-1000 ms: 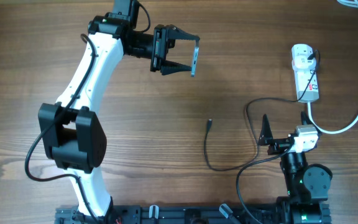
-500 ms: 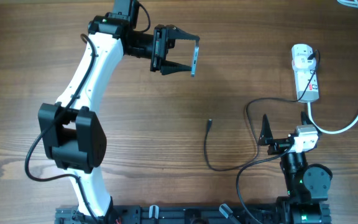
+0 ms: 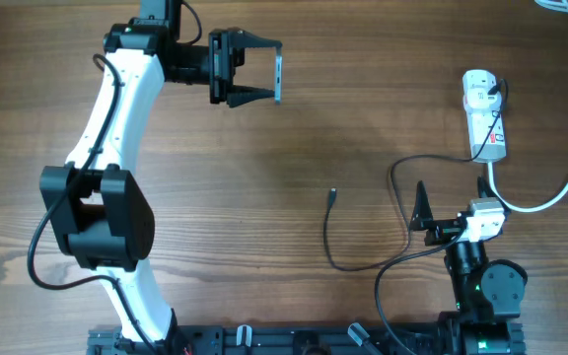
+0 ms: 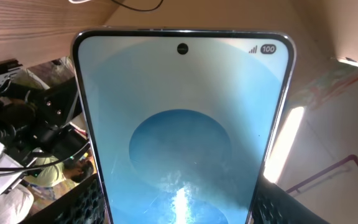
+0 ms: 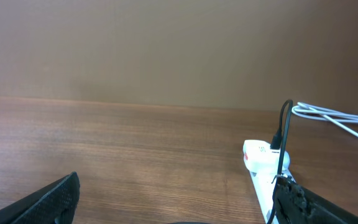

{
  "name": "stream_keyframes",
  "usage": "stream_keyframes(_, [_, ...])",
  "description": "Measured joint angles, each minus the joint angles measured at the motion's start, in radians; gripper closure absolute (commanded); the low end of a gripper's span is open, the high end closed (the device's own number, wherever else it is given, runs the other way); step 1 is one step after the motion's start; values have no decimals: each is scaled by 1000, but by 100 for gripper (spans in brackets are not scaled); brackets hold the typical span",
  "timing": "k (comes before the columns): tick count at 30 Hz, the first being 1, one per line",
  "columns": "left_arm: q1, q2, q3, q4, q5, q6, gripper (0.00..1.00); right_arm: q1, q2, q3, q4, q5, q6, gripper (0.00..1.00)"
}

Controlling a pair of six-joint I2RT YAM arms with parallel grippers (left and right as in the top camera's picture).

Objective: Plug charger to phone and switch on socket

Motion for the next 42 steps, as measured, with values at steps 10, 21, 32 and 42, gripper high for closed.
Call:
stream_keyframes(10, [-2,0,0,0,0,1,37,0,0,0,0,0,0,0])
stream_keyframes(21, [-13,0,0,-16,0,1,37,0,0,0,0,0,0,0])
stream_keyframes(32, [-17,0,0,-16,0,1,37,0,0,0,16,-82,55,0])
stream_keyframes(42, [-17,0,0,-19,1,1,37,0,0,5,412,-444,615,0])
